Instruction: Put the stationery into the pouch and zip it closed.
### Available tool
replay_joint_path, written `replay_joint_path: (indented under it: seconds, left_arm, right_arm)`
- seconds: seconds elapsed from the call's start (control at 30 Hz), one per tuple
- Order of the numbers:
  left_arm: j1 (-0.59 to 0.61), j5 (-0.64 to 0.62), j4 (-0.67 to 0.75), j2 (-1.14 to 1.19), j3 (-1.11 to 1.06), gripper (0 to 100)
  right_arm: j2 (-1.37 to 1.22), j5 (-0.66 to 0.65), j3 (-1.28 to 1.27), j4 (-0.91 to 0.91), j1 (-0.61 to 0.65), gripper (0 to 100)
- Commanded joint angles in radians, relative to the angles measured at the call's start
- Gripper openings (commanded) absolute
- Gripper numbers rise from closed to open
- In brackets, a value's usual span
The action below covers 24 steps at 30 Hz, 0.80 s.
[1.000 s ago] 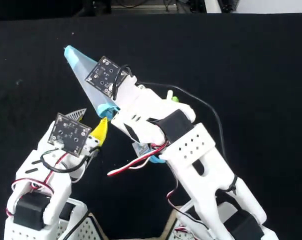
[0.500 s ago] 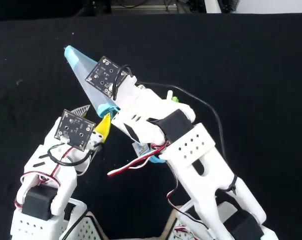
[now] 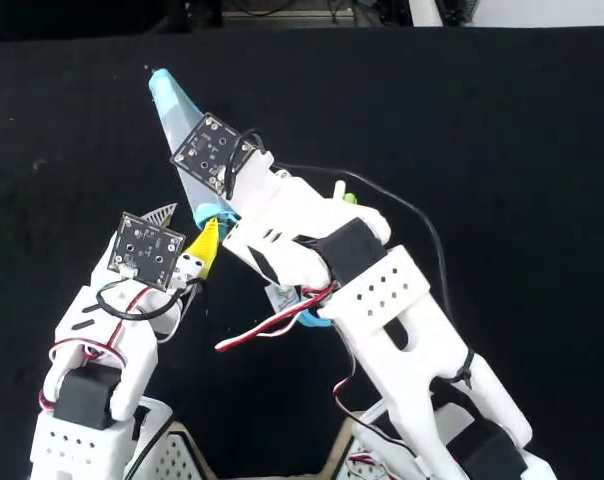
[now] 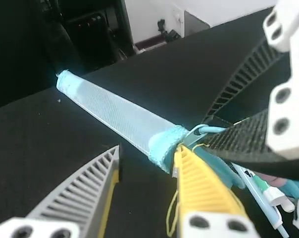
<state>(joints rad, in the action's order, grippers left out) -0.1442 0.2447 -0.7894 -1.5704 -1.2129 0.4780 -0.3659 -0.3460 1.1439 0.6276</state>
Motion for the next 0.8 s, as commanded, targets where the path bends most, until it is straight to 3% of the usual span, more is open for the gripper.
replay_joint_path:
  seconds: [0.0,0.1,0.37,0.5,0.77]
  left_arm:
    - [0.008,-0.014,0.018,0.000,0.022,18]
    - [0.008,-0.014,0.018,0.000,0.022,18]
    - [0.005,-0.031,0.020,-0.002,0.022,5]
    - [0.005,-0.091,0.020,-0.002,0.022,5]
    - [0.016,-0.095,0.018,-0.002,0.021,5]
  right_arm:
    - [0.041,0.009,0.004,-0.015,-0.014,1.1]
    - [0.041,0.009,-0.018,-0.015,-0.014,1.1]
    - [0.041,0.005,-0.130,-0.015,-0.014,1.1]
    - [0.041,0.009,-0.159,-0.015,-0.015,1.1]
    - [0.041,0.009,-0.156,-0.015,-0.015,1.1]
